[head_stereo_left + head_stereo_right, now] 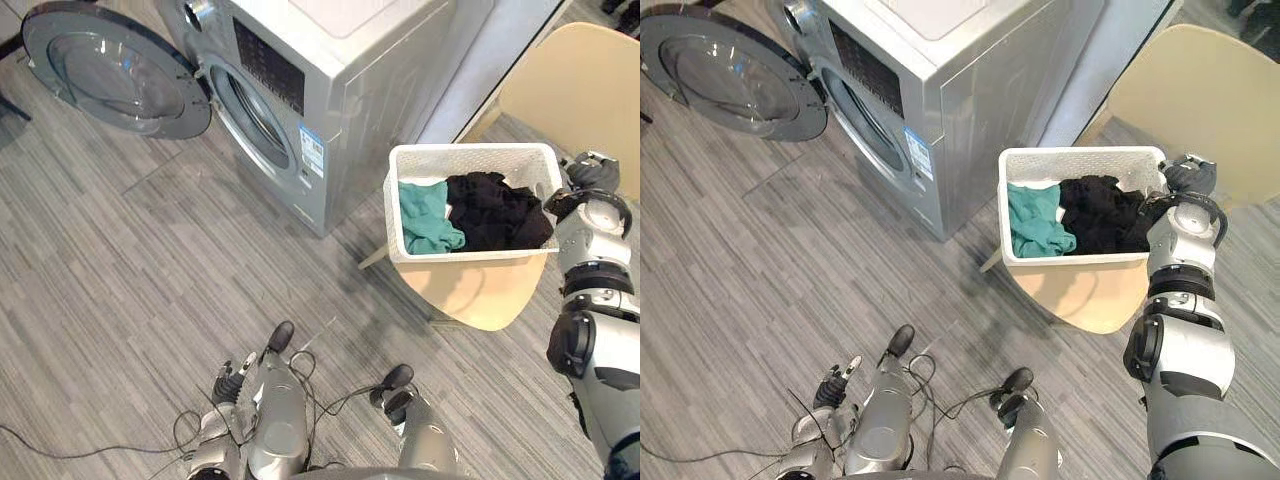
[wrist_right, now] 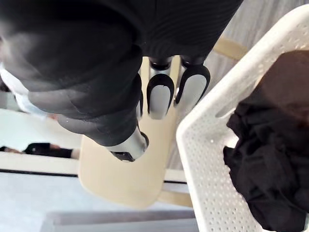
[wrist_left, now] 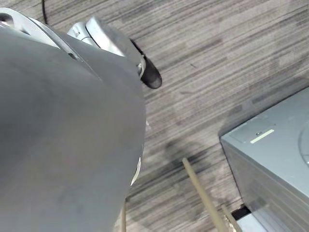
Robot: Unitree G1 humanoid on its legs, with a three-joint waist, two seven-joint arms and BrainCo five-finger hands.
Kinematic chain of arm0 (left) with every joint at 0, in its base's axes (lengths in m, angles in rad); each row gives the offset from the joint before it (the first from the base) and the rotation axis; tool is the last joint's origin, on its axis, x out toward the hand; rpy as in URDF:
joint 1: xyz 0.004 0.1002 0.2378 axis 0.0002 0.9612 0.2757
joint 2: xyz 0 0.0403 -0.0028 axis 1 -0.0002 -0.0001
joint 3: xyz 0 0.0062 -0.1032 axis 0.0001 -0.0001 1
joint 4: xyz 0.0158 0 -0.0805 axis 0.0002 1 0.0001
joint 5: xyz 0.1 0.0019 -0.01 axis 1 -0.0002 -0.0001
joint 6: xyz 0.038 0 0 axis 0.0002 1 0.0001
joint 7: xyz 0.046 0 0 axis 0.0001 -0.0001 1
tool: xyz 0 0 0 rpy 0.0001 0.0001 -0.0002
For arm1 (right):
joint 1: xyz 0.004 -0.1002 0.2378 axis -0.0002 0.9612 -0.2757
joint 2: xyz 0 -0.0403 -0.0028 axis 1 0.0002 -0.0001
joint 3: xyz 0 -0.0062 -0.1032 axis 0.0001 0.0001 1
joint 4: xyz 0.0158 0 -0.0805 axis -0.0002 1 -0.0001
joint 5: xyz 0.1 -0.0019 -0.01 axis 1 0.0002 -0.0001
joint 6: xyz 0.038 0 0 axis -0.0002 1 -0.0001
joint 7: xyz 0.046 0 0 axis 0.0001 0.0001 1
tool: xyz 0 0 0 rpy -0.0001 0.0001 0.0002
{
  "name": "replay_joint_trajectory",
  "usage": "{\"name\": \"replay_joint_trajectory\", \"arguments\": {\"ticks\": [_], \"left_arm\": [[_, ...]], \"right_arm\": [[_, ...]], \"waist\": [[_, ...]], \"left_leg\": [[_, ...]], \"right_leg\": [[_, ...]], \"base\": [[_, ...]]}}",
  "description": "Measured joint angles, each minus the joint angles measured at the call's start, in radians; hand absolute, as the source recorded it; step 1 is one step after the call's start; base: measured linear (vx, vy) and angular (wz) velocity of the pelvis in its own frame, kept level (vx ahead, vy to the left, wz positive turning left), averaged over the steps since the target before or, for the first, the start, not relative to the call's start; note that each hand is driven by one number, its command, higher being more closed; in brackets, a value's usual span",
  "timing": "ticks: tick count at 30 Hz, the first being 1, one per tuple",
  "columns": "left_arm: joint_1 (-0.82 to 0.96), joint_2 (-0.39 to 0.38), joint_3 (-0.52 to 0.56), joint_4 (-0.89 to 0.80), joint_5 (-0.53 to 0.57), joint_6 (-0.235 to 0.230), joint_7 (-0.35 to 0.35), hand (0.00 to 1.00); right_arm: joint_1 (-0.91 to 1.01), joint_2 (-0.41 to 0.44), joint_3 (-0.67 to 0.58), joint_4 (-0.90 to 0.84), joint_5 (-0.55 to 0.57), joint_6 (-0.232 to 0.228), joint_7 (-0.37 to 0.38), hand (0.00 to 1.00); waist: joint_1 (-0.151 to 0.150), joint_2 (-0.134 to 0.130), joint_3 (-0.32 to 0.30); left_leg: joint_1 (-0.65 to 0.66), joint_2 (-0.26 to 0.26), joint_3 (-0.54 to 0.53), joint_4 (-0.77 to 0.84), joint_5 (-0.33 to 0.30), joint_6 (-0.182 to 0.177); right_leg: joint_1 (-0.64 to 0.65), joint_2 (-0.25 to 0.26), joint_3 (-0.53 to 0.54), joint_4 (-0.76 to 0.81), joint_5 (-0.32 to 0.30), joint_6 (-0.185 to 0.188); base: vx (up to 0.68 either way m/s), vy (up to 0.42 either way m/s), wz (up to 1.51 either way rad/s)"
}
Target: Pick up the laundry basket with both hands and put the clothes into the washing machine.
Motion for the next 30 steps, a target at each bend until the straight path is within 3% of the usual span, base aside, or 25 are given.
{"name": "replay_joint_trajectory", "arguments": {"ticks": [5,11,14,23,30], "left_arm": [[0.017,0.022,-0.001,0.012,0.0,-0.001,0.0,0.0],[0.025,0.033,-0.008,0.024,0.027,-0.006,0.001,0.0],[0.02,0.037,-0.016,0.024,0.043,-0.007,0.001,0.0],[0.002,0.042,-0.052,0.019,0.047,-0.008,0.005,0.0],[-0.03,0.038,-0.048,-0.008,0.048,-0.015,0.022,0.0]], "right_arm": [[-0.006,0.006,0.027,0.041,-0.059,-0.002,0.005,0.0],[-0.082,0.006,0.23,0.07,-0.36,0.001,0.026,0.0],[-0.128,0.003,0.315,0.098,-0.5,-0.003,0.026,0.0],[-0.168,-0.025,0.438,0.145,-0.613,0.002,0.026,0.0],[-0.173,-0.078,0.499,0.142,-0.638,0.003,0.026,0.0]], "waist": [[-0.003,-0.004,-0.003],[0.0,-0.002,0.004],[0.02,-0.001,0.038],[0.05,0.009,0.105],[0.051,0.013,0.147]], "left_leg": [[-0.015,0.0,0.006,0.005,-0.002,0.003],[-0.075,-0.003,-0.011,0.031,-0.002,0.003],[-0.097,-0.003,-0.022,0.037,-0.005,0.007],[-0.174,-0.005,-0.055,0.043,-0.001,0.001],[-0.21,-0.009,-0.057,0.053,-0.001,0.0]], "right_leg": [[0.0,0.019,0.007,-0.051,0.036,0.001],[-0.025,0.032,0.0,-0.086,0.064,-0.003],[-0.037,0.037,-0.003,-0.096,0.065,-0.001],[-0.09,0.04,-0.023,-0.097,0.078,-0.007],[-0.123,0.037,-0.023,-0.096,0.08,-0.01]], "base": [[-0.03,0.013,-0.08],[-0.04,-0.003,0.02],[-0.06,-0.026,0.04],[0.0,-0.026,0.05],[0.03,-0.026,-0.02]]}}
